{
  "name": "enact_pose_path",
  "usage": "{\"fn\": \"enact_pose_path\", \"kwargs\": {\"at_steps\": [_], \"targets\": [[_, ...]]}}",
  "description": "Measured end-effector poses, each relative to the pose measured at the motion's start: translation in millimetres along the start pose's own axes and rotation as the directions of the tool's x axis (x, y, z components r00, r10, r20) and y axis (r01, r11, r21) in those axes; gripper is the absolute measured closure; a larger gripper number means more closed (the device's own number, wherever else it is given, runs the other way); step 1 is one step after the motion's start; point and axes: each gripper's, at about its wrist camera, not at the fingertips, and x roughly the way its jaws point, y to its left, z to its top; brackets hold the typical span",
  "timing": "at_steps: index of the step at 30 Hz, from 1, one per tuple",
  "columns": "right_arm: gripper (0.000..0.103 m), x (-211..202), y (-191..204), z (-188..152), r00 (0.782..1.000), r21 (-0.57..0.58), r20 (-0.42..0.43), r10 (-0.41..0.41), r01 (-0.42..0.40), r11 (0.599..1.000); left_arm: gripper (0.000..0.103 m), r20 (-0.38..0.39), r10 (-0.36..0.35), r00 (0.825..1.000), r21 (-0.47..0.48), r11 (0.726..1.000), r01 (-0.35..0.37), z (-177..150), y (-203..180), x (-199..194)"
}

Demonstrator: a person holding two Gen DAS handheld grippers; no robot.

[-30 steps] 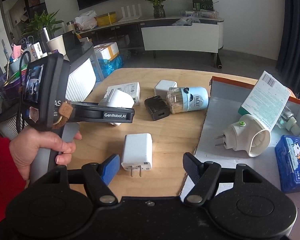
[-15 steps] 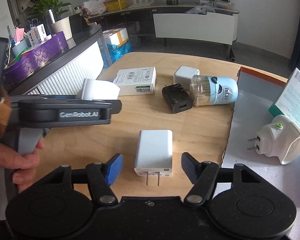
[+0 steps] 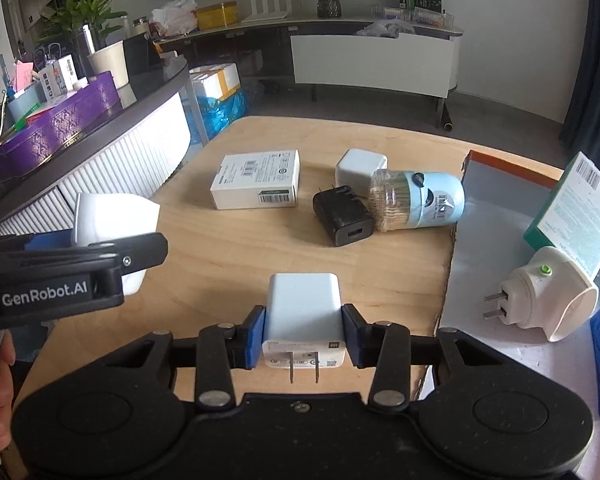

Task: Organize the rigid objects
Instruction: 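Carry the plug adapter with left tool while right tool carries the charger over the orange-rimmed box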

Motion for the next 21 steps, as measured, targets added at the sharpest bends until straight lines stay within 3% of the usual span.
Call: {"fn": "enact_pose_path", "kwargs": {"at_steps": [21], "targets": [[0.053,-92,-14,-3,0.981,0.062,0.184,-0.052,0.041,0.997,0.017,0.034,-0.004,0.999,0.006,1.0,0.004,1,-33,-44]]}}
